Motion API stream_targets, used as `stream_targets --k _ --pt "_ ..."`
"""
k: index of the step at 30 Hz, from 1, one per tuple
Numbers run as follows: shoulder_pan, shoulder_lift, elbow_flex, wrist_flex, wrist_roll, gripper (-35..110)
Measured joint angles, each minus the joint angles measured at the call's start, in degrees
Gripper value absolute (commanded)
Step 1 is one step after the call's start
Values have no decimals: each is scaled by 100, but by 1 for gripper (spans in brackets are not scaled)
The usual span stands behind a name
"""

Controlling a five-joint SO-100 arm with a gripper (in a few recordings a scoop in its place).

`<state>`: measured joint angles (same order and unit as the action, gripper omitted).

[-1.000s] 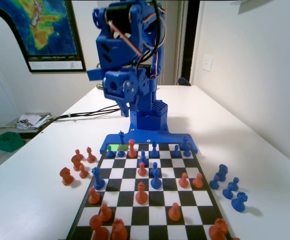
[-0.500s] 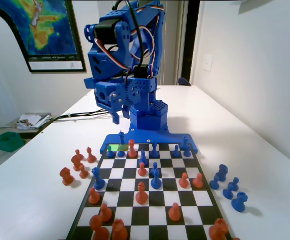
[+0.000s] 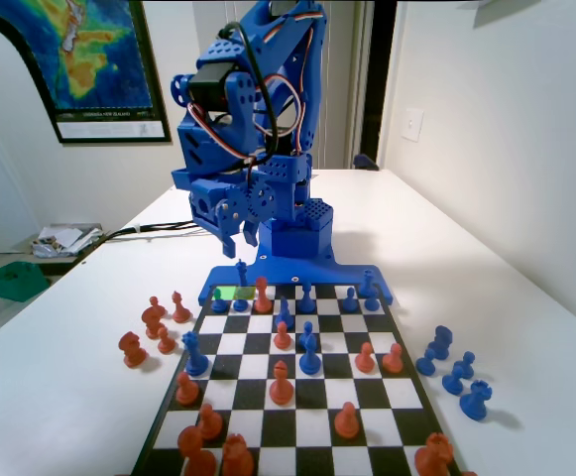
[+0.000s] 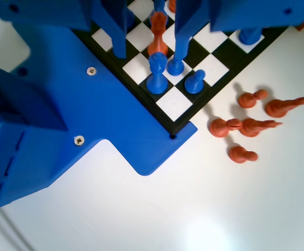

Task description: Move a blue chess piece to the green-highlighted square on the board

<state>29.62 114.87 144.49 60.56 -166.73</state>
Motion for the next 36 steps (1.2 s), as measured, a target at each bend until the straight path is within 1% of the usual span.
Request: stream_targets --k 4,21,36 --pt "0 -9 97 -229 0 16" --pt "62 -589 26 -334 0 16" --pt "-79 -624 -62 -457 0 16"
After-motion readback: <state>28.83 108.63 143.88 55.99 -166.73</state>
